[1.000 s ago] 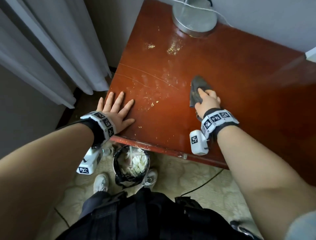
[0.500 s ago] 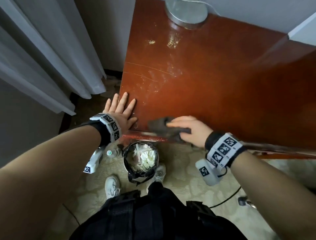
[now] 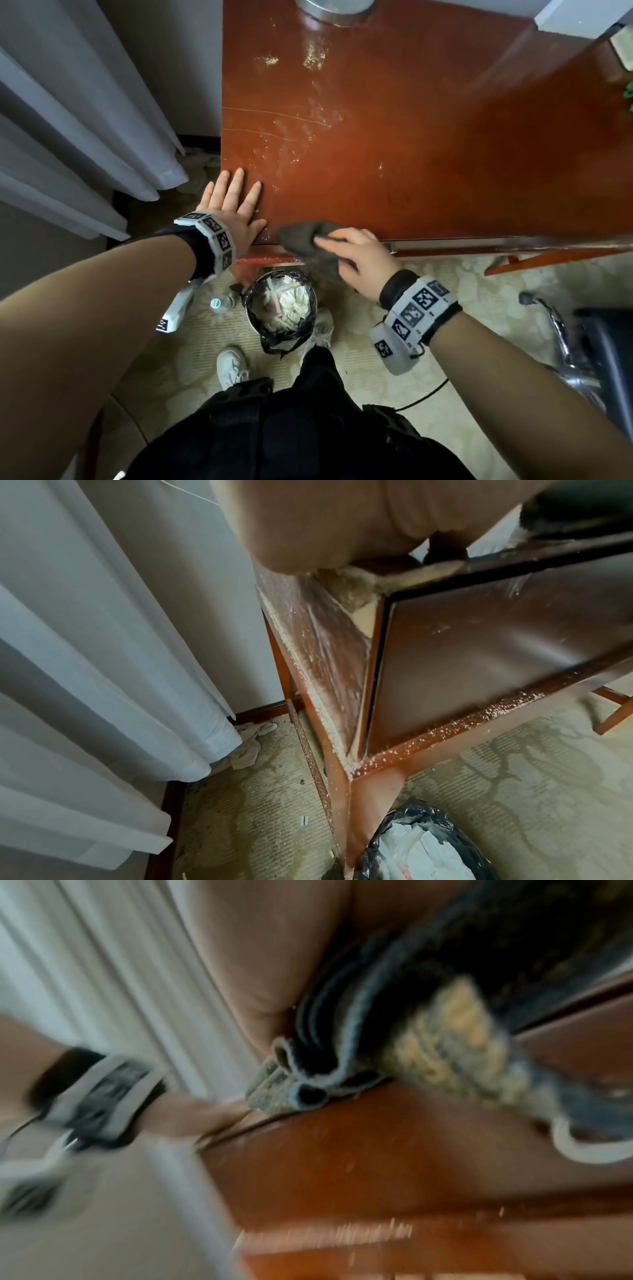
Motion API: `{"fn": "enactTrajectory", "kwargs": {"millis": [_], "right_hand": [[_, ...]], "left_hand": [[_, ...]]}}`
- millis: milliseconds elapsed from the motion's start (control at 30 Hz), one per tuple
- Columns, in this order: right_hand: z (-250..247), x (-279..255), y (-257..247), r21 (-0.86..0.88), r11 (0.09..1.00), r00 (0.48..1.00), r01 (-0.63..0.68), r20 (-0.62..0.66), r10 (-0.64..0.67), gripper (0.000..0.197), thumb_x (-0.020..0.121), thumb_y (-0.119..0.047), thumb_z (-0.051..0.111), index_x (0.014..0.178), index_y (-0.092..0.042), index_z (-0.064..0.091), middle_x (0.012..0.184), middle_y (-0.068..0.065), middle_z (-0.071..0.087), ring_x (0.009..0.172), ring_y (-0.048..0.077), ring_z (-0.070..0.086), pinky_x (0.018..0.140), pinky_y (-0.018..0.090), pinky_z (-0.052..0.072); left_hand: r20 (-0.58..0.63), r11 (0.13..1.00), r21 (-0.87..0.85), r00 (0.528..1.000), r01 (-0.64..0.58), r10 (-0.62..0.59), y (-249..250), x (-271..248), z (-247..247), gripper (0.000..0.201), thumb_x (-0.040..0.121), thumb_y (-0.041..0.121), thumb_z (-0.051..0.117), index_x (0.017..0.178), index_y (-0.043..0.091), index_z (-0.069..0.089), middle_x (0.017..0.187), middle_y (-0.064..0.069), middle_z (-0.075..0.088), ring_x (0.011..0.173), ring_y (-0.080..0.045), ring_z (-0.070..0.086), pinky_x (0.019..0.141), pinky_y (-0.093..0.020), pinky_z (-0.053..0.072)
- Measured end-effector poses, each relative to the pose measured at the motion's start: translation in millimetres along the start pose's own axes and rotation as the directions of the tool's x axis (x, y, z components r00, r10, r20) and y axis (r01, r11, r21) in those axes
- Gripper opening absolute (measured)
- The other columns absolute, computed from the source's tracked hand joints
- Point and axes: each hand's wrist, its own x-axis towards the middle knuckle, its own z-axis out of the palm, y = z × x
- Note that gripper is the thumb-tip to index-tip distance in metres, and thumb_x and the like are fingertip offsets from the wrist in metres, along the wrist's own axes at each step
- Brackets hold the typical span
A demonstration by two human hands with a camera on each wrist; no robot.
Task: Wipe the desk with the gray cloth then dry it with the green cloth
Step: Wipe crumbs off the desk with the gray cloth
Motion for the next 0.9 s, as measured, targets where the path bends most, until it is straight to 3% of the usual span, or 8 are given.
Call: {"fn": "enactTrajectory", "kwargs": {"millis": [133,200,267,367,500,600,733,900], "right_hand": [[-44.9,23.8,51.7,0.185,0.904,0.839,-0.387,-0.337,0.428,0.055,0.089,-0.004,0.046,0.142,-0.019,0.039,0.142,0.012,0.036,0.13,0.031,0.034,0.111,0.028,0.024],[-66.2,39.9,77.6,0.222,0.736,0.671,-0.639,-0.308,0.675,0.053,0.094,-0.012,0.042,0.145,-0.021,0.031,0.148,0.01,0.028,0.134,0.032,0.028,0.112,0.033,0.023],[-74.5,56.2,91.7,0.204,0.64,0.599,-0.741,-0.231,0.767,0.052,0.097,-0.015,0.039,0.147,-0.024,0.026,0.151,0.006,0.024,0.135,0.031,0.025,0.111,0.037,0.025],[-67.2,73.8,79.0,0.065,0.767,0.737,-0.638,-0.237,0.633,0.054,0.096,-0.013,0.038,0.146,-0.027,0.027,0.152,0.001,0.026,0.133,0.031,0.025,0.11,0.038,0.026],[-34.3,56.8,23.1,-0.144,0.986,0.996,-0.084,-0.028,0.08,0.057,0.091,-0.007,0.043,0.144,-0.024,0.033,0.151,0.002,0.032,0.134,0.03,0.028,0.112,0.033,0.018],[-21.5,26.8,5.4,0.027,0.996,0.975,0.09,0.204,-0.094,0.055,0.091,-0.006,0.046,0.141,-0.026,0.039,0.148,0.001,0.037,0.135,0.019,0.03,0.111,0.025,0.015],[-56.3,23.5,22.0,0.357,0.919,0.986,-0.166,0.05,0.158,0.053,0.092,-0.006,0.046,0.141,-0.021,0.036,0.14,0.003,0.045,0.123,0.017,0.046,0.097,0.019,0.032],[-104.7,42.3,66.2,-0.107,0.844,0.85,-0.525,-0.113,0.515,0.05,0.096,-0.018,0.037,0.145,-0.023,0.028,0.148,0.008,0.029,0.131,0.032,0.033,0.107,0.04,0.031]], "left_hand": [[0.002,1.0,-0.015,1.0,0.002,-0.002,0.1,0.1,0.0,0.064,0.097,0.052,0.014,0.148,0.027,-0.015,0.154,-0.003,-0.026,0.143,-0.023,-0.02,0.118,-0.038,-0.007],[0.003,1.0,-0.019,1.0,0.006,-0.006,1.0,0.5,-0.1,0.064,0.097,0.052,0.014,0.148,0.027,-0.016,0.154,-0.003,-0.027,0.143,-0.023,-0.021,0.118,-0.039,-0.007],[0.003,1.0,-0.02,1.0,0.012,-0.012,1.7,0.7,0.4,0.063,0.097,0.051,0.014,0.147,0.028,-0.017,0.153,-0.003,-0.027,0.142,-0.023,-0.022,0.118,-0.039,-0.007],[0.006,1.0,-0.016,1.0,0.016,-0.016,2.3,2.2,0.5,0.064,0.097,0.052,0.015,0.147,0.028,-0.017,0.153,-0.003,-0.027,0.142,-0.023,-0.022,0.118,-0.039,-0.008],[0.008,1.0,-0.022,1.0,0.022,-0.022,2.4,3.6,0.5,0.064,0.097,0.052,0.016,0.147,0.029,-0.016,0.154,-0.002,-0.027,0.143,-0.023,-0.021,0.118,-0.039,-0.007],[0.013,0.999,-0.026,1.0,0.025,-0.025,3.0,2.8,-0.4,0.064,0.097,0.052,0.016,0.147,0.029,-0.016,0.154,-0.002,-0.026,0.143,-0.023,-0.021,0.118,-0.039,-0.006],[0.046,0.999,-0.039,0.998,0.036,-0.034,4.0,2.4,-3.1,0.065,0.097,0.052,0.016,0.147,0.03,-0.018,0.153,0.0,-0.028,0.142,-0.022,-0.022,0.118,-0.038,-0.006],[0.047,0.998,-0.048,0.998,0.049,-0.047,4.7,2.4,-3.5,0.065,0.096,0.054,0.018,0.147,0.031,-0.015,0.154,0.0,-0.027,0.143,-0.022,-0.021,0.117,-0.037,-0.007]]}}
